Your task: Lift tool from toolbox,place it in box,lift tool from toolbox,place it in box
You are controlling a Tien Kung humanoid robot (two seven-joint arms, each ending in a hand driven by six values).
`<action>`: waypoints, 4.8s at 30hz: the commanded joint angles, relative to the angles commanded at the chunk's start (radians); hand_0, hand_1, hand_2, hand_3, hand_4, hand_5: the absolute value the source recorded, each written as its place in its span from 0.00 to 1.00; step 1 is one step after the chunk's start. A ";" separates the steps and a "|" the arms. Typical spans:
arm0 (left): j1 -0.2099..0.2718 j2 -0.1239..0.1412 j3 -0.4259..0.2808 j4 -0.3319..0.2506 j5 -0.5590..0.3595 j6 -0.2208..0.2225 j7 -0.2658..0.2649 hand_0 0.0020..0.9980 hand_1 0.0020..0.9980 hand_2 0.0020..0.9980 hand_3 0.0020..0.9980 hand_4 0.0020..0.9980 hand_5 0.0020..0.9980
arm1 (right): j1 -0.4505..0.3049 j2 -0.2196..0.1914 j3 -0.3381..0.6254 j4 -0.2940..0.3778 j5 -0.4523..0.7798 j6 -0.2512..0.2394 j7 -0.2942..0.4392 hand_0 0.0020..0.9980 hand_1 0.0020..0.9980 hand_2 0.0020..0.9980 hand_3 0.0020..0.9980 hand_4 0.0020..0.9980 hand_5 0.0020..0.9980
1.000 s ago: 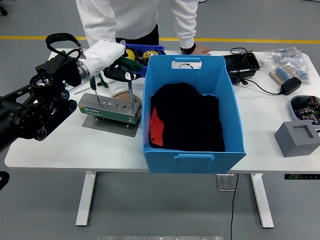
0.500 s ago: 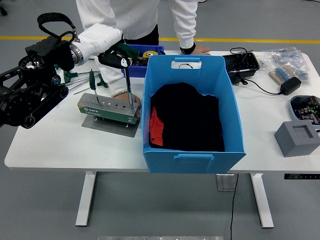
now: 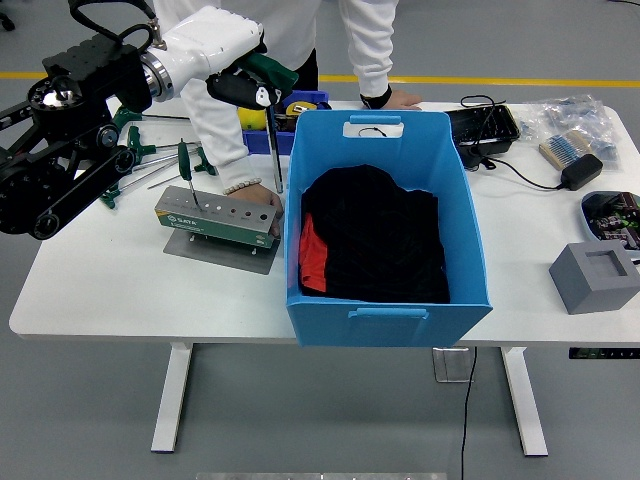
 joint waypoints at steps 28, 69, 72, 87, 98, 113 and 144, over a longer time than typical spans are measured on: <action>-0.050 -0.226 0.212 0.083 -0.316 -0.057 -0.043 0.12 0.00 0.03 0.04 0.64 0.55 | 0.024 -0.013 0.061 -0.005 -0.078 0.003 -0.004 0.71 0.71 0.77 0.59 0.82 0.69; -0.079 -0.401 0.409 0.343 -0.472 0.057 -0.220 0.61 0.66 0.76 0.74 0.92 0.82 | 0.072 -0.036 0.054 -0.005 -0.144 0.004 -0.001 0.70 0.70 0.76 0.59 0.82 0.69; -0.074 -0.401 0.388 0.332 -0.471 0.088 -0.242 0.76 0.77 0.87 0.81 0.93 0.81 | 0.071 -0.036 0.051 -0.005 -0.140 0.004 0.001 0.70 0.70 0.76 0.59 0.82 0.69; 0.033 -0.294 0.118 0.090 -0.144 0.048 -0.118 0.65 0.65 0.71 0.71 0.92 0.78 | 0.038 -0.028 0.029 -0.005 -0.085 0.000 0.016 0.70 0.69 0.76 0.58 0.82 0.69; 0.058 -0.059 0.097 0.060 -0.043 -0.069 -0.061 0.59 0.60 0.65 0.65 0.92 0.82 | 0.017 -0.020 -0.007 -0.004 -0.033 -0.004 0.028 0.70 0.69 0.76 0.58 0.82 0.69; 0.025 0.028 0.270 0.232 -0.019 -0.134 -0.073 0.70 0.69 0.68 0.64 0.92 0.85 | 0.020 -0.020 -0.018 -0.004 -0.012 -0.006 0.032 0.69 0.69 0.76 0.58 0.82 0.69; -0.007 0.004 0.415 0.345 0.025 -0.132 -0.087 0.72 0.69 0.67 0.58 0.90 0.88 | 0.027 -0.022 0.021 -0.005 -0.048 -0.007 0.025 0.69 0.69 0.76 0.58 0.81 0.68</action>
